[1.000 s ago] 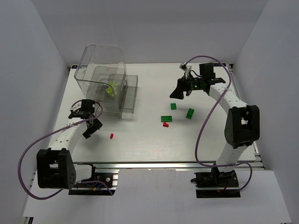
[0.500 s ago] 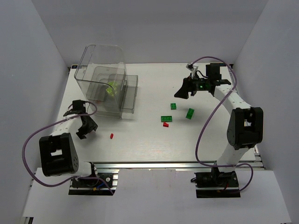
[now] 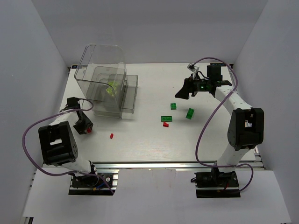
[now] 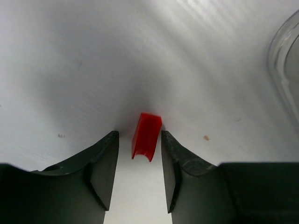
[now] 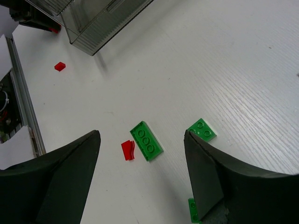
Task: Sort the legos into containers by color
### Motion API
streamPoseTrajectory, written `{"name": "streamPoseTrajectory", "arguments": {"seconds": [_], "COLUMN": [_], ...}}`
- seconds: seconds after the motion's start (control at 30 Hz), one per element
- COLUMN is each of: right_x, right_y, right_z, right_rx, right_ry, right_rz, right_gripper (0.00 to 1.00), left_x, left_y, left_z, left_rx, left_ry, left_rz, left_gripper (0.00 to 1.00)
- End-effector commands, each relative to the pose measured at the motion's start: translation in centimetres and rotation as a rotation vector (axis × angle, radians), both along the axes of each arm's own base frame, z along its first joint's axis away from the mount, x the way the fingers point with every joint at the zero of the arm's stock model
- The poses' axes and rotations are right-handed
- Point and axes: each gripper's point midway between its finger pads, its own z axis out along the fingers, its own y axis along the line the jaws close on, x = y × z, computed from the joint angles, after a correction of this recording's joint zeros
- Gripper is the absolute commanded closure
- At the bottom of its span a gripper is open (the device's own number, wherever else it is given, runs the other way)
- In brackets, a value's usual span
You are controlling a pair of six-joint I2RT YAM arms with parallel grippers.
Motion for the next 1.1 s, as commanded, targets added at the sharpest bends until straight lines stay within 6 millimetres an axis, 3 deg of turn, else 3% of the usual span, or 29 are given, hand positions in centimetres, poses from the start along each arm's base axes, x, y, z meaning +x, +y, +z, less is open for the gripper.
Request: {"name": "streamPoseTrajectory", "arguments": {"seconds": [0.0,0.23,0.37,0.43,0.53,0.6,0.67,0.73,0.77,0.83,0.87,1.0,1.07], "right_x": [0.1,0.0,-0.1,-0.2,-0.4,-0.4,-0.5,-0.5,-0.5,-0.5,-0.4,0.0,0.2], "right_y": [-0.1,-0.2,-0.4,-0.3,-0.4,-0.6,-0.6,-0.6,-0.6,-0.4,-0.3,0.0,0.1], "right_z": [2.5,2.4,2.3,2.2,1.9,1.7,1.2,0.8,0.8,0.6,0.7,1.0,1.1], "right_rx": [0.023,0.016,0.011,0.006,-0.007,-0.016,-0.036,-0.044,-0.042,-0.039,-0.034,-0.024,-0.028], "right_ry": [-0.065,-0.067,-0.075,-0.082,-0.094,-0.1,-0.104,-0.105,-0.103,-0.095,-0.093,-0.086,-0.092], "right_rz": [0.006,0.008,0.01,0.016,0.029,0.034,0.039,0.047,0.048,0.054,0.056,0.055,0.053], "right_gripper": [0.23,0.24,0.25,0.25,0.26,0.31,0.37,0.51,0.67,0.83,0.97,1.0,1.0], "left_x": [1.6,1.6,0.6,0.4,0.0,-0.7,-1.8,-2.9,-3.2,-3.6,-3.9,-4.0,-4.0], "left_y": [0.1,-0.5,-2.4,-3.0,-5.7,-6.9,-8.6,-9.8,-10.4,-12.3,-13.4,-16.6,-17.2], "left_z": [-0.3,-0.2,0.5,1.7,4.0,5.1,7.0,8.7,9.4,10.9,12.2,16.5,18.6], "left_rx": [-0.027,-0.064,-0.143,-0.163,-0.253,-0.303,-0.362,-0.384,-0.399,-0.474,-0.5,-0.594,-0.582], "left_ry": [-0.035,-0.037,-0.084,-0.13,-0.208,-0.23,-0.265,-0.308,-0.323,-0.374,-0.419,-0.575,-0.633], "left_rz": [-0.024,-0.028,-0.027,-0.019,-0.074,-0.091,-0.133,-0.18,-0.208,-0.283,-0.334,-0.492,-0.544], "left_gripper": [0.49,0.76,0.86,0.93,1.0,1.0,1.0,1.0,1.0,1.0,1.0,1.0,1.0]}}
